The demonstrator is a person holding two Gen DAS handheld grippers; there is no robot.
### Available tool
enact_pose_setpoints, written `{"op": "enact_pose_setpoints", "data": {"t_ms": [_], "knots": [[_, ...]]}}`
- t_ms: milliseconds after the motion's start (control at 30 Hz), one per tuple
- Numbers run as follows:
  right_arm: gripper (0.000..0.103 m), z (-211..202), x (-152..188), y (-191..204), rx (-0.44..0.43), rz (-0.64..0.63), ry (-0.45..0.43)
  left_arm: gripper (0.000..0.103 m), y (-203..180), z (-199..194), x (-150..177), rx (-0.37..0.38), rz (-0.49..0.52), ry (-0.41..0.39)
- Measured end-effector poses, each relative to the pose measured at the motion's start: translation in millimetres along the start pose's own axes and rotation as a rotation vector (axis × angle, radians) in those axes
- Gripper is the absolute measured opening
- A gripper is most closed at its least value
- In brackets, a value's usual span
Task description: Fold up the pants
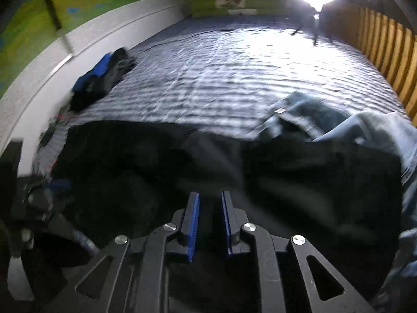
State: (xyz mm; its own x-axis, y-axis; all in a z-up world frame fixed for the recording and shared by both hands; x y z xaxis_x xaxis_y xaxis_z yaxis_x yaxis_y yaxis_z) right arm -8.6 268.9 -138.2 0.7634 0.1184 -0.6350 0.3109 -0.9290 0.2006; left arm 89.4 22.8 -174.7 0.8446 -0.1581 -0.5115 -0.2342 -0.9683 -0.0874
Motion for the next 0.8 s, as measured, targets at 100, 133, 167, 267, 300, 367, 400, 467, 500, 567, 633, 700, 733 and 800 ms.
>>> {"op": "enact_pose_setpoints", "data": {"t_ms": [100, 133, 167, 267, 300, 367, 400, 467, 500, 567, 633, 700, 733, 800], "knots": [[0.016, 27.0, 35.0, 10.9, -0.029, -0.021, 0.117, 0.057, -3.3, 19.0, 17.1, -0.02, 0.034, 0.032], [0.016, 32.6, 46.0, 3.1, -0.012, -0.029, 0.153, 0.057, -4.9, 17.0, 17.2, -0.023, 0.046, 0.016], [0.015, 31.4, 54.1, -8.4, 0.01, -0.037, 0.169, 0.057, -5.0, 14.9, 18.0, -0.026, 0.05, 0.02], [0.016, 0.8, 58.0, -64.4, 0.061, 0.085, 0.145, 0.056, -9.1, 0.4, 9.8, -0.033, 0.027, 0.002], [0.016, -18.2, 57.3, -89.2, 0.072, 0.163, 0.119, 0.056, -19.5, -4.7, 1.7, -0.017, 0.039, -0.024], [0.016, -46.5, 55.7, -120.9, 0.116, 0.238, 0.065, 0.056, -44.1, -8.1, -11.3, 0.016, 0.074, -0.055], [0.017, -61.8, 55.5, -138.1, 0.144, 0.275, 0.031, 0.057, -56.0, -9.8, -15.5, 0.042, 0.091, -0.064], [0.02, -81.2, 59.2, -162.5, 0.175, 0.34, -0.008, 0.057, -90.6, -3.0, -27.2, 0.096, 0.145, -0.072], [0.02, -88.0, 63.4, -172.9, 0.181, 0.379, -0.017, 0.057, -113.6, 3.5, -34.4, 0.114, 0.184, -0.077], [0.021, -93.3, 75.3, -180.9, 0.159, 0.441, -0.011, 0.057, -151.7, 11.9, -38.6, 0.144, 0.247, -0.072], [0.025, -94.9, 86.3, -181.4, 0.161, 0.455, -0.002, 0.057, -190.6, 26.1, -42.6, 0.191, 0.331, -0.06], [0.032, -94.4, 95.4, -186.2, 0.173, 0.464, 0.006, 0.058, -217.1, 40.6, -42.1, 0.199, 0.386, -0.044], [0.033, -95.7, 99.7, -189.5, 0.18, 0.474, 0.004, 0.058, -227.3, 52.5, -36.6, 0.205, 0.386, -0.012], [0.038, -91.5, 101.4, -196.6, 0.182, 0.505, 0.001, 0.06, -235.1, 64.4, -27.1, 0.197, 0.372, 0.01]]}}
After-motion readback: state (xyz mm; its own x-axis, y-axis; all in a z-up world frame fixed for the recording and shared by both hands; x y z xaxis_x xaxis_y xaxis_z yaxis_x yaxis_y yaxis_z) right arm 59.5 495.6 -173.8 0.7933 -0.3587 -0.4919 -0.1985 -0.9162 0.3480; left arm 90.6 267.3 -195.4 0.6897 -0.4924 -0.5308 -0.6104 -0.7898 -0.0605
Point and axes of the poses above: each gripper's, at about its wrist camera, not at the fingertips, and z roughly the way its jaws point, y to its left, x to its underside, the point moved 10 cm from there along z, roughly the way its jaws point, and after that the axes turned 8 degrees about -y, right-handed, at the moved point
